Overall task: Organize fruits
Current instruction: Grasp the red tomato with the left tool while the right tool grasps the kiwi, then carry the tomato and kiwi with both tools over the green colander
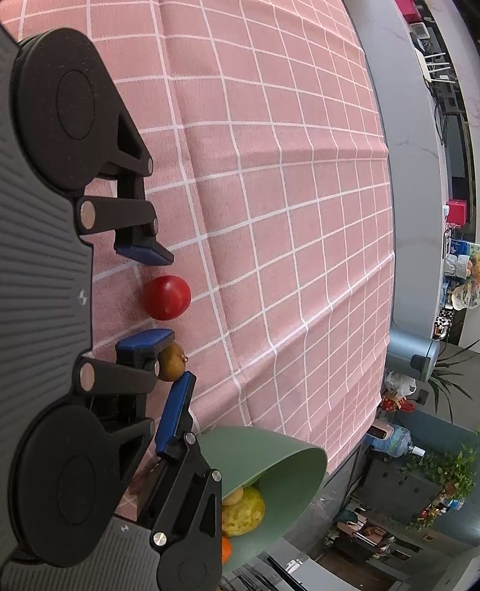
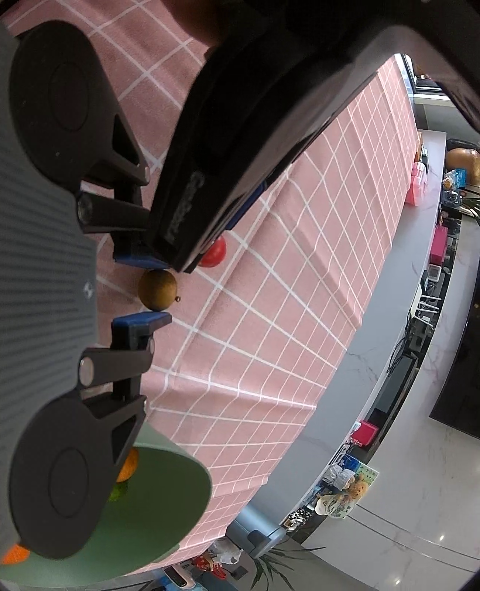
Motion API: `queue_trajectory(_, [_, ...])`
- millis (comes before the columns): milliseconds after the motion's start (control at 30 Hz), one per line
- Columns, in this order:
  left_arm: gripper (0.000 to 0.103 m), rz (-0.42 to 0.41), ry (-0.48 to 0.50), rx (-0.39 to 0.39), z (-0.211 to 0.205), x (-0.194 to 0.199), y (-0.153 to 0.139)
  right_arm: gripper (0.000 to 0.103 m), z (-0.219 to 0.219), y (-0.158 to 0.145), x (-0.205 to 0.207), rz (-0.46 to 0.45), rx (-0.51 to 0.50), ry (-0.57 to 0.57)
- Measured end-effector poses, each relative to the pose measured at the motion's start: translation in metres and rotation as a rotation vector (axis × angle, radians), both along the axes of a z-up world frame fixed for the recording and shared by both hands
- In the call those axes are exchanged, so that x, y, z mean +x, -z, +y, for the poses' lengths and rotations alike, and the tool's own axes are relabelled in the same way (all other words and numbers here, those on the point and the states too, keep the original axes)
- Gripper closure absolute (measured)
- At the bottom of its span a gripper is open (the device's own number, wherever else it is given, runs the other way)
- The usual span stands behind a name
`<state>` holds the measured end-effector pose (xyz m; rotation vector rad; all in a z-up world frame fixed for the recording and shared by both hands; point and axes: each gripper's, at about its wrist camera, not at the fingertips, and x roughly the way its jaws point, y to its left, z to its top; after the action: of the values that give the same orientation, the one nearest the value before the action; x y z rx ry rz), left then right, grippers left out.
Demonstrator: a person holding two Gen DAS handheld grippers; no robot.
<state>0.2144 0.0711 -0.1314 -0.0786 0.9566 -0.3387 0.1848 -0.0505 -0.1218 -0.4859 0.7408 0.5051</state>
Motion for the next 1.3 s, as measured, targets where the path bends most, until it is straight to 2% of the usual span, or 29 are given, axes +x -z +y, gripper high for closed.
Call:
queue_trajectory(100, [0.067, -0.008, 0.001, 0.009, 0.000, -0.001, 0.000, 0.083, 0.000, 0.000, 0.000, -0.001, -0.001, -0.001])
queue_trajectory(233, [0.074, -0.003, 0.000, -0.015, 0.001, -0.001, 0.000, 0.083, 0.001, 0.001, -0.001, -0.005, -0.001, 0.000])
queue_trajectory(567, [0.074, -0.004, -0.066, -0.030, 0.008, -0.014, -0.013, 0.083, -0.002, -0.009, -0.013, -0.028, 0.005, -0.006])
queue_trajectory(700, [0.074, 0.009, -0.092, 0.024, 0.007, -0.026, -0.025, 0.083, -0.004, -0.023, -0.023, -0.023, 0.027, -0.012])
queue_trajectory(967, [0.074, -0.034, -0.087, 0.018, -0.008, -0.062, -0.062, 0.083, -0.023, -0.053, -0.058, 0.031, 0.125, 0.033])
queue_trajectory(1300, [0.074, -0.089, -0.014, -0.021, -0.033, -0.093, -0.099, 0.083, -0.064, -0.082, -0.092, 0.029, 0.189, 0.098])
